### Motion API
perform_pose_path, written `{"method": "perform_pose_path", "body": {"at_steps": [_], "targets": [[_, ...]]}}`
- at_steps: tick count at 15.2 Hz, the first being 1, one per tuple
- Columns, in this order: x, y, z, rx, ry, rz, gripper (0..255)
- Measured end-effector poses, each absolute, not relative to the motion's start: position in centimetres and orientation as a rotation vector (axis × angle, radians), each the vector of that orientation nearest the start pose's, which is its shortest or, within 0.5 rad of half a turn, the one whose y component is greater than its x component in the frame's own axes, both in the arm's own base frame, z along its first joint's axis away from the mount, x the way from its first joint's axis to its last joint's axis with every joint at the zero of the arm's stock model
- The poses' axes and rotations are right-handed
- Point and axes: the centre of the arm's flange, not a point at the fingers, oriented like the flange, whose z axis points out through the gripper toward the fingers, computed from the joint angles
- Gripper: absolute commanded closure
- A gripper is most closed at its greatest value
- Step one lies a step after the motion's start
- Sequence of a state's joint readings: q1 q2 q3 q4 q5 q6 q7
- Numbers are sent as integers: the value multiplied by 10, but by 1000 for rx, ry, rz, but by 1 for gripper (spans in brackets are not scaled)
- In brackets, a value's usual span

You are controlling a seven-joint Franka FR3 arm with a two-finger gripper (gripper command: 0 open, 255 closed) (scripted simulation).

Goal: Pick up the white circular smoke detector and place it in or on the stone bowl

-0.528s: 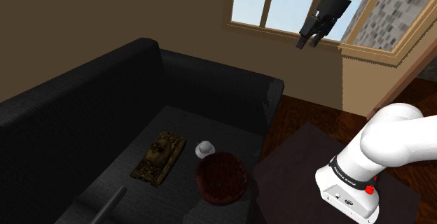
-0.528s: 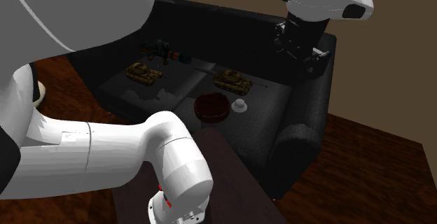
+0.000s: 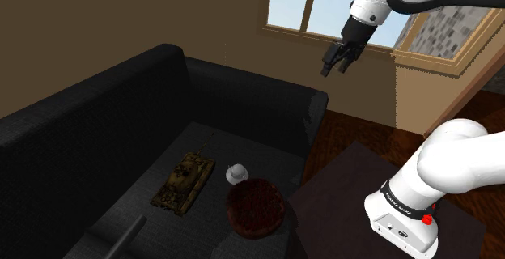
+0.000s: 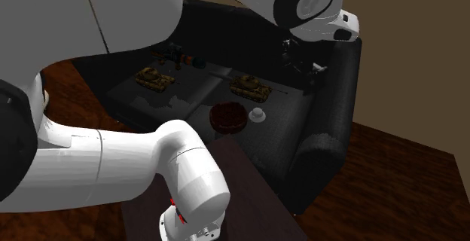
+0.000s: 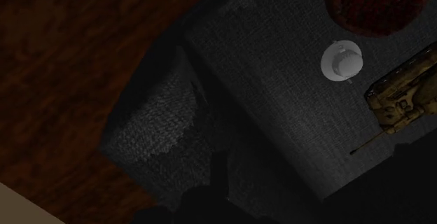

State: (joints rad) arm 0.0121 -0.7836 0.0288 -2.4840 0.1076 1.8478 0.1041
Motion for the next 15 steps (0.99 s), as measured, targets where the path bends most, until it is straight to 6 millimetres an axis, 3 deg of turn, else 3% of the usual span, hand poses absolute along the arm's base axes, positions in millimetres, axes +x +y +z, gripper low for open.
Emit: {"method": "perform_pose_path", "body": {"at_steps": [15], "targets": [[384, 147, 405, -3078, 241, -148, 0]]}}
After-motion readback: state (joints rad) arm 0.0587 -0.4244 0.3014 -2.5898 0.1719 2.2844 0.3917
